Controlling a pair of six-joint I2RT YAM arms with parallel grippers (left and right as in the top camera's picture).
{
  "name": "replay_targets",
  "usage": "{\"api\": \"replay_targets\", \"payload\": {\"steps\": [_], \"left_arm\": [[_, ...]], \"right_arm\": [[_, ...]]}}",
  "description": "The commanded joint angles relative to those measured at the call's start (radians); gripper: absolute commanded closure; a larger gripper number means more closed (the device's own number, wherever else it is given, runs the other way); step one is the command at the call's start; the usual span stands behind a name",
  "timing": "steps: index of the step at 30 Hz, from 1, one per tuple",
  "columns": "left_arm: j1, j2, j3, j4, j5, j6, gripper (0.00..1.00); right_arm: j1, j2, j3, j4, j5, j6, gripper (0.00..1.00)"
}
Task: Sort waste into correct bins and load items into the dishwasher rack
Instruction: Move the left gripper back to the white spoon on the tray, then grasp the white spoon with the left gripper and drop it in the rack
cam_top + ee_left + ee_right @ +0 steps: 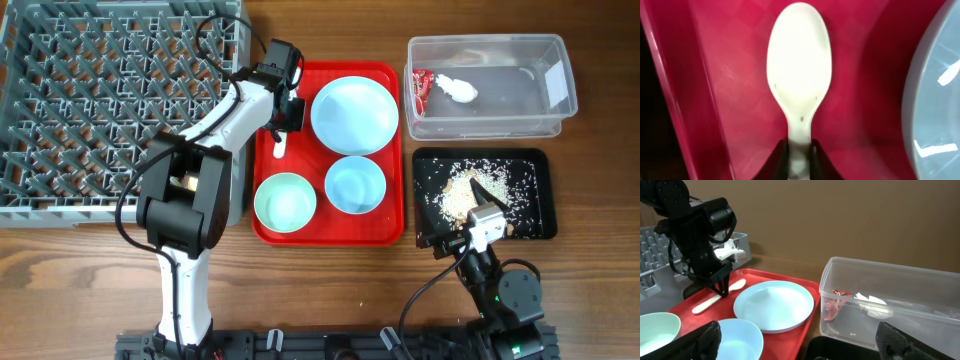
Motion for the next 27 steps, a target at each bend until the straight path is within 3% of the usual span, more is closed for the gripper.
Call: {"api": "replay_targets", "payload": {"steps": [1, 9, 15, 21, 27], "left_arm": [[0.003, 0.013, -0.003, 0.0, 0.031, -0.005, 0.96], [0.013, -0.014, 0.008, -0.03, 0.03, -0.005, 0.96], [0.035, -0.147, 0.055, -0.116, 0.027, -0.005, 0.96], [0.084, -0.355, 0.061, -0.217, -0.114, -0.001, 0.96], [0.153, -0.349, 0.047, -0.238, -0.187, 0.006, 0.96]], "right_arm": [[-0.008, -0.014, -0.003, 0.005, -0.019, -0.014, 0.0], [-0.008, -0.014, -0.003, 0.005, -0.019, -0.013, 0.0], [-0.008, -0.014, -0.003, 0.005, -0.019, -0.013, 0.0], [-0.008, -0.014, -0.003, 0.005, -0.019, -0.014, 0.0], [-0.008, -0.014, -0.003, 0.005, -0.019, -0.014, 0.0]]}}
